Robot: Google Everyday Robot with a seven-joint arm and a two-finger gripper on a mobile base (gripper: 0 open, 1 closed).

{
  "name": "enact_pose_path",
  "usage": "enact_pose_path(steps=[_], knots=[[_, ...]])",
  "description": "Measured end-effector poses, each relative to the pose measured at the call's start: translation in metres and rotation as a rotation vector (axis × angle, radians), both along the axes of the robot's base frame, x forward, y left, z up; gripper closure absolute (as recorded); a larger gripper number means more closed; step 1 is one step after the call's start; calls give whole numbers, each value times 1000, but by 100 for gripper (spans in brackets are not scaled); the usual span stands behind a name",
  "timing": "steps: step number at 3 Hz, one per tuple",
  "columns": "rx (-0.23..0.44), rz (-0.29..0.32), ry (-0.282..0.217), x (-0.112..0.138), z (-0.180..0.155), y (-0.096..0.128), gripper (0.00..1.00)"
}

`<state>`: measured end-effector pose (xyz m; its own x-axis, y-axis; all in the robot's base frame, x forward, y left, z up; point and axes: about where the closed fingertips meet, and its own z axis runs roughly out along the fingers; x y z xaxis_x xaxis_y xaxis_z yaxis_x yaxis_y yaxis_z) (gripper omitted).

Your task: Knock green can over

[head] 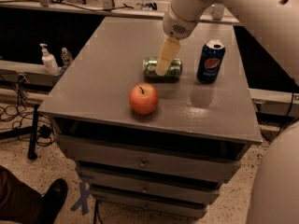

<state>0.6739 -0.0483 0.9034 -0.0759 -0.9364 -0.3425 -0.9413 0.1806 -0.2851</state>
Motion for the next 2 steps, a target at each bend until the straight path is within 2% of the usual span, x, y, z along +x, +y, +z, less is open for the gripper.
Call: enact_pose_path(steps=[1, 2], knots=[[87, -63, -65, -8, 34, -31, 0], [213, -130, -113, -23, 57, -69, 0]])
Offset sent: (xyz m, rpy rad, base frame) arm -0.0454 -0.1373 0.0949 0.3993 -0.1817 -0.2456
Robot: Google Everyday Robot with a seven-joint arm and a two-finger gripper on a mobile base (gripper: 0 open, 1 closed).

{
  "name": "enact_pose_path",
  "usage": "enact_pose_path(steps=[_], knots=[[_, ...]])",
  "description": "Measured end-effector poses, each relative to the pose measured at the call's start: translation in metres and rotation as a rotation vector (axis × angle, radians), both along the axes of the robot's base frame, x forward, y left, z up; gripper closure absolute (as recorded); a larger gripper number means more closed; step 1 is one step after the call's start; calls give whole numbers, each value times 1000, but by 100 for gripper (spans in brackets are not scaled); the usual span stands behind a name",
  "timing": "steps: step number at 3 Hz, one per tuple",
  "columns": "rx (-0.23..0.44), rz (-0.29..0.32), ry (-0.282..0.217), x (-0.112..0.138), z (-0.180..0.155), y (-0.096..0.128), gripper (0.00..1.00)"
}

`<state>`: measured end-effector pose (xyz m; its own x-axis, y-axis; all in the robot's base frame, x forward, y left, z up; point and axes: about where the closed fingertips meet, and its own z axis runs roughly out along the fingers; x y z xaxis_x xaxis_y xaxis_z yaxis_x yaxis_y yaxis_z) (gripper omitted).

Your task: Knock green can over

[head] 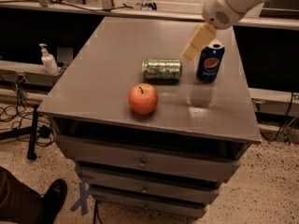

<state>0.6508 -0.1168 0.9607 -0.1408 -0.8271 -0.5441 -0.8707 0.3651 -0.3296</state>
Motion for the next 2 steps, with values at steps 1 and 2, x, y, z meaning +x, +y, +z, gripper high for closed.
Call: enact_pose_path(steps=[1, 2], knots=[[166, -65, -39, -19, 11, -48, 0], [340, -86, -88, -34, 10, -83, 0]])
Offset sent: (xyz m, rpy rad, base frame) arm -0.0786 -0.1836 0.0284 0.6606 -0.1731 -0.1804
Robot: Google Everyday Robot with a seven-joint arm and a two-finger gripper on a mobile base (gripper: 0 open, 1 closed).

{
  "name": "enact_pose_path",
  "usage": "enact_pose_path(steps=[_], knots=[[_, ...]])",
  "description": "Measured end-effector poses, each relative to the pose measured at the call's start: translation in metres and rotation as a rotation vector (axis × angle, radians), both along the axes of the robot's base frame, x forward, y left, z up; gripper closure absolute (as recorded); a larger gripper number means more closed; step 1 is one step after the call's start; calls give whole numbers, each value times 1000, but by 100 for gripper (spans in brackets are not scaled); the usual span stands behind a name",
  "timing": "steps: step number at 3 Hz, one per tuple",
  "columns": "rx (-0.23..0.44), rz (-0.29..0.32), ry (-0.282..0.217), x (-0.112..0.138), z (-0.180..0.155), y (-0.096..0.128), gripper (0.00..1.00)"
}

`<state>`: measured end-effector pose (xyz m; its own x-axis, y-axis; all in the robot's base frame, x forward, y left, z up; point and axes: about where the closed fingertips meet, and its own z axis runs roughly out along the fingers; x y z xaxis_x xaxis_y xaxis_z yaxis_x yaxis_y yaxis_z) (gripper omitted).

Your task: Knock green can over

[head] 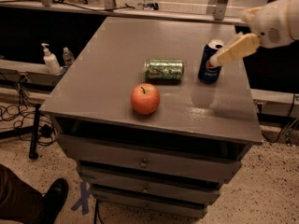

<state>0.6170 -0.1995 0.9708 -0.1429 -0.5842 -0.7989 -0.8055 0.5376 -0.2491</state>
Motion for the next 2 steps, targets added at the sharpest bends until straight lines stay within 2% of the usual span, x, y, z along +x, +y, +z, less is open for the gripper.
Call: enact_pose_path(steps=[1, 2], knots=[[81, -54, -9, -23, 13, -35, 0], [81, -54, -9, -23, 13, -35, 0]])
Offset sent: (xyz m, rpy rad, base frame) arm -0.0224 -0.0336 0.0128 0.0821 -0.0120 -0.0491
